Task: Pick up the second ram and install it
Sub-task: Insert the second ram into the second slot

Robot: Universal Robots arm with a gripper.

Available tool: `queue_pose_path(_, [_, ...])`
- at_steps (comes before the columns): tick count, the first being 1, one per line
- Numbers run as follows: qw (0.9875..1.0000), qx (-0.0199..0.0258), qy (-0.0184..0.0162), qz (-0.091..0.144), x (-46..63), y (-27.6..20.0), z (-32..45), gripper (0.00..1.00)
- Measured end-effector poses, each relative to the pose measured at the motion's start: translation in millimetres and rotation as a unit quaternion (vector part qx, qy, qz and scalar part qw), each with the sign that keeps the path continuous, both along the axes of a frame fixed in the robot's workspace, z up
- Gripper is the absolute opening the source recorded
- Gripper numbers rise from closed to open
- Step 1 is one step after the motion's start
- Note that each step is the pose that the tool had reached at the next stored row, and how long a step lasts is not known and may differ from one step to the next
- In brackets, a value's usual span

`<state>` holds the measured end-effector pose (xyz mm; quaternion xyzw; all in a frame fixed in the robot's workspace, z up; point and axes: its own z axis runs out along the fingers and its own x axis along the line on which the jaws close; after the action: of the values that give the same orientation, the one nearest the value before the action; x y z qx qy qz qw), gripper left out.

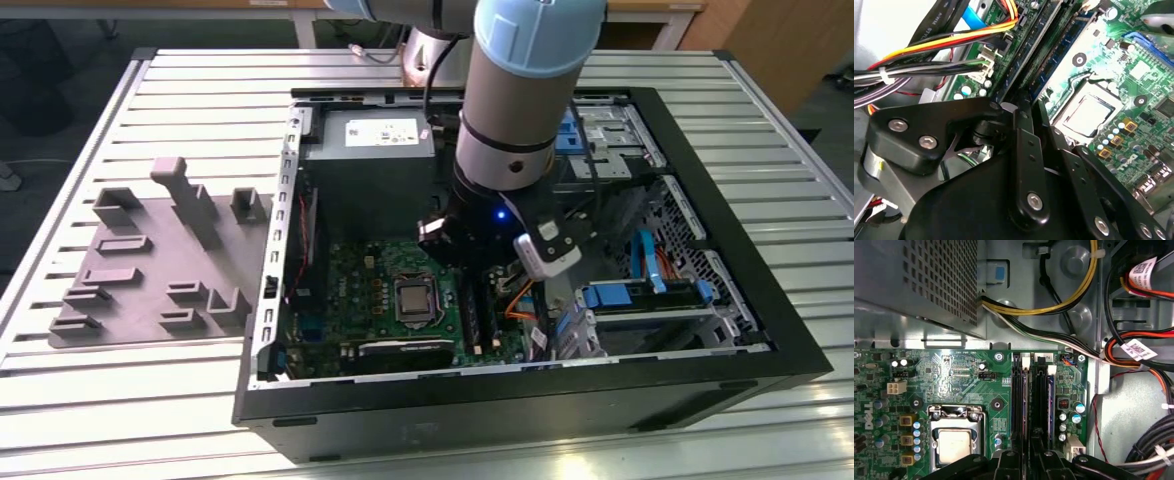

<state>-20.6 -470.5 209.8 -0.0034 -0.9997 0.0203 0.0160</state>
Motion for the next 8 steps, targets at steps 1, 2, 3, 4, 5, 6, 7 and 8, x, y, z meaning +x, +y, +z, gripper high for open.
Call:
queue_pose_path(1, [1.0000, 0.0000, 0.0000, 0.000, 0.0, 0.0, 2.5, 0.22])
queue_pose_path(2, [1.0000, 0.0000, 0.0000, 0.000, 0.0, 0.0, 5.6, 0.22])
queue_pose_path(3, [1.0000, 0.0000, 0.0000, 0.000, 0.0, 0.0, 9.1, 0.22])
queue_pose_path(4, [1.0000, 0.0000, 0.0001, 0.000, 0.0, 0.0, 12.6, 0.22])
queue_pose_path(5, [1.0000, 0.0000, 0.0003, 0.000, 0.0, 0.0, 16.5, 0.22])
queue_pose_path(6, [1.0000, 0.0000, 0.0004, 0.000, 0.0, 0.0, 20.5, 0.22])
queue_pose_path(7, [1.0000, 0.0000, 0.0006, 0.000, 0.0, 0.0, 24.3, 0.22])
queue_pose_path(8, [1.0000, -0.0001, 0.0008, 0.000, 0.0, 0.0, 27.1, 0.22])
